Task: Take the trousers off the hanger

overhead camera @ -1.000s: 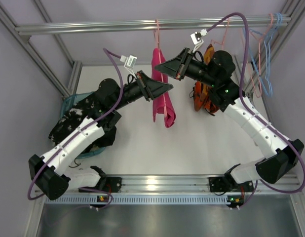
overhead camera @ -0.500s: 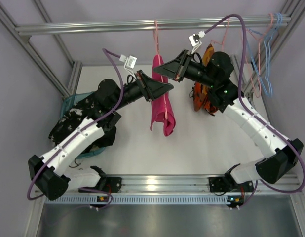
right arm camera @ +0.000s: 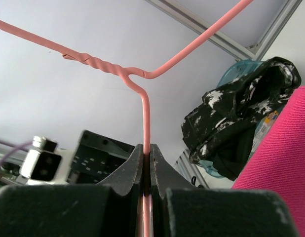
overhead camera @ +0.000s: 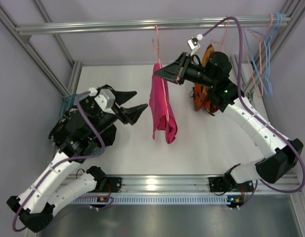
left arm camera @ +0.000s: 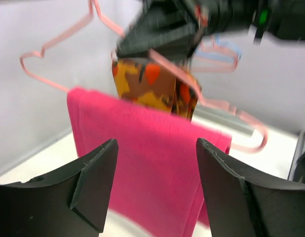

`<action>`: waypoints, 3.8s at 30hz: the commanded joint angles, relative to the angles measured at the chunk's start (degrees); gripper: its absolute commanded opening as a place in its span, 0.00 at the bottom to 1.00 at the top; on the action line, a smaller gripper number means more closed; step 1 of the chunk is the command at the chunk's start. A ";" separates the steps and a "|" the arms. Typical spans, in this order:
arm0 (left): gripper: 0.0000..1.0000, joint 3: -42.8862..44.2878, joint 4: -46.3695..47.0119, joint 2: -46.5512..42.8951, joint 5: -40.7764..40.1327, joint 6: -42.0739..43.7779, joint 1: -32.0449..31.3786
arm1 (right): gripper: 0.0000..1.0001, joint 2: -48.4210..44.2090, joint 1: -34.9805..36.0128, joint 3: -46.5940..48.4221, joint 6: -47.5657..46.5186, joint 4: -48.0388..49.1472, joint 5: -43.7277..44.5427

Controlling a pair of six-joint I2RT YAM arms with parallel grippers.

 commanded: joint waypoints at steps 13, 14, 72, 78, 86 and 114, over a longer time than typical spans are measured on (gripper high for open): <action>0.80 -7.23 -1.32 6.01 3.57 11.40 -6.04 | 0.00 -3.96 -1.31 2.70 3.74 9.40 0.61; 0.80 -7.23 -0.53 6.02 3.56 11.58 -6.05 | 0.00 -3.87 -1.22 2.61 3.82 9.40 0.61; 0.00 38.12 0.35 18.32 -18.24 5.43 -5.00 | 0.00 -10.03 -8.16 -18.66 -9.36 2.37 -1.23; 0.00 38.83 -0.96 16.48 -18.50 2.10 2.01 | 0.00 -10.90 -8.07 -19.71 -10.06 1.84 -2.02; 0.00 36.72 -6.06 6.91 -18.41 -1.43 18.45 | 0.00 -13.01 -7.81 -19.19 -13.13 0.09 -5.10; 0.00 3.71 -32.79 -27.22 -30.63 24.94 46.33 | 0.00 -20.57 -7.02 -16.64 -20.69 -11.07 -8.88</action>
